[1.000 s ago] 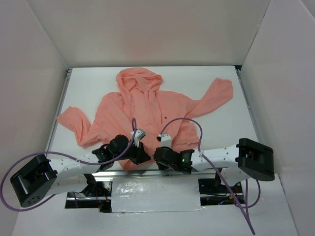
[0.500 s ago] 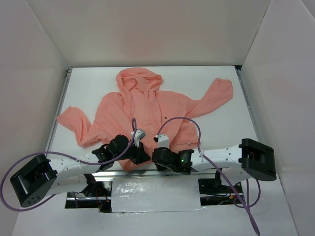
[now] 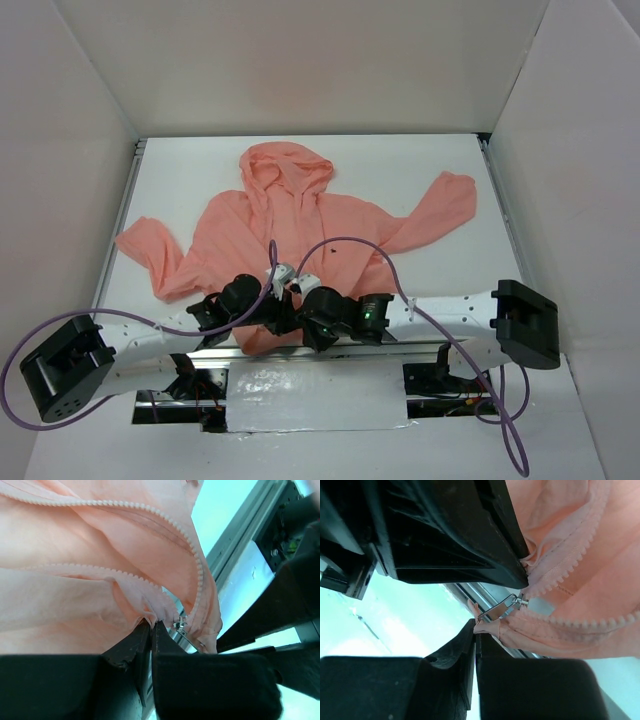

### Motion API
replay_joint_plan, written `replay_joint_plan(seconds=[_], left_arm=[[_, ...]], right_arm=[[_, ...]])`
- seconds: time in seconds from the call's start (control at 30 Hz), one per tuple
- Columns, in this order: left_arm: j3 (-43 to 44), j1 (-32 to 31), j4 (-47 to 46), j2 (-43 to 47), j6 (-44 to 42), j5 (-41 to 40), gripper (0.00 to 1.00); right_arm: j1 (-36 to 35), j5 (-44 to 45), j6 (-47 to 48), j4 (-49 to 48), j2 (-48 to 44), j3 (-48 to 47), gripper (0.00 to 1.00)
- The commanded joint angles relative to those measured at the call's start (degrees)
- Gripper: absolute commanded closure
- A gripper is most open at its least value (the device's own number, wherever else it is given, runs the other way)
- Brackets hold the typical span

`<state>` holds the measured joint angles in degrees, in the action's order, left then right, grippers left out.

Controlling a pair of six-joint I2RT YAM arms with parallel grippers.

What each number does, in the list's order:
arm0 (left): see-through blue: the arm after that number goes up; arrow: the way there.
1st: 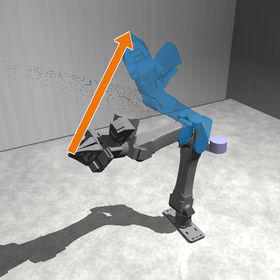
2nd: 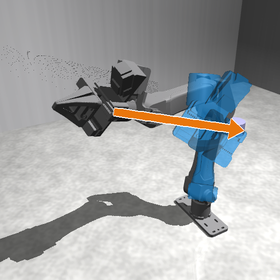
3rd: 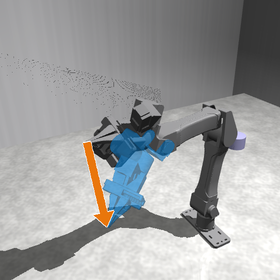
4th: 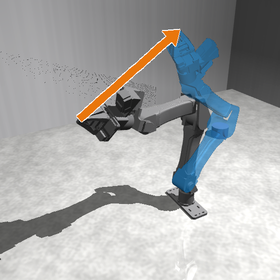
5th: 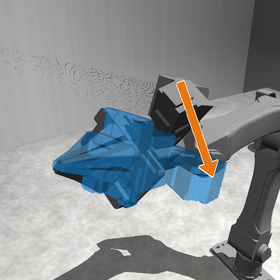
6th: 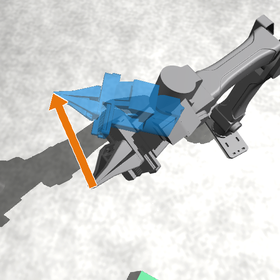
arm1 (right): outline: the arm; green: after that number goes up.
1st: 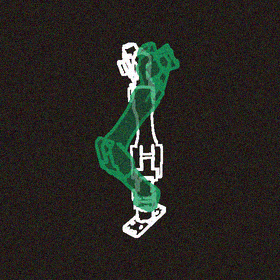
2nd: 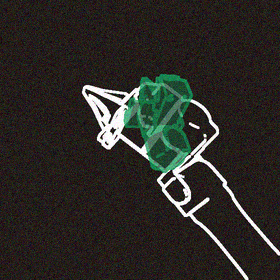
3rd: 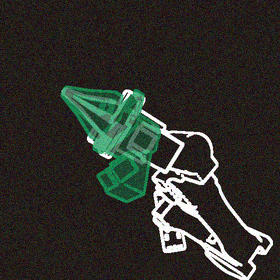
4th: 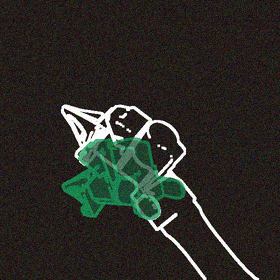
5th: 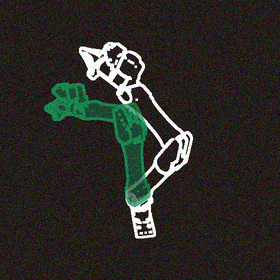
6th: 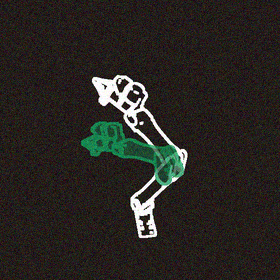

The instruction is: Zip up the jacket

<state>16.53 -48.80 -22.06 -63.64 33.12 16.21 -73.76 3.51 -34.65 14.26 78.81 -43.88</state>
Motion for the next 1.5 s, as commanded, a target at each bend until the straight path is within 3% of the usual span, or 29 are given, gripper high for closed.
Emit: replay_joint_plan(seconds=[0.0,0.27,0.53,0.97,1.47], left_arm=[[1.9,-0.1,-2.2,1.3,-1.6,0.2,1.00],[1.7,-0.1,-1.6,2.4,-1.5,0.1,1.00],[1.6,-0.1,-1.8,1.9,-1.3,0.2,1.00],[1.4,-0.1,-2.3,1.5,-1.3,0.7,1.00],[1.4,-0.2,-2.9,1.1,-1.4,1.5,1.00]], right_arm=[[2.6,-6.0,3.1,-0.8,-0.7,-1.6,0.95],[7.0,-4.3,4.2,1.1,-0.8,-1.8,0.75],[9.1,-6.5,3.3,-1.2,-3.6,-0.2,0.73],[11.2,-5.2,1.3,-2.0,-2.9,0.7,0.96],[19.5,-19.3,-2.9,-7.3,-5.3,4.1,1.00]])
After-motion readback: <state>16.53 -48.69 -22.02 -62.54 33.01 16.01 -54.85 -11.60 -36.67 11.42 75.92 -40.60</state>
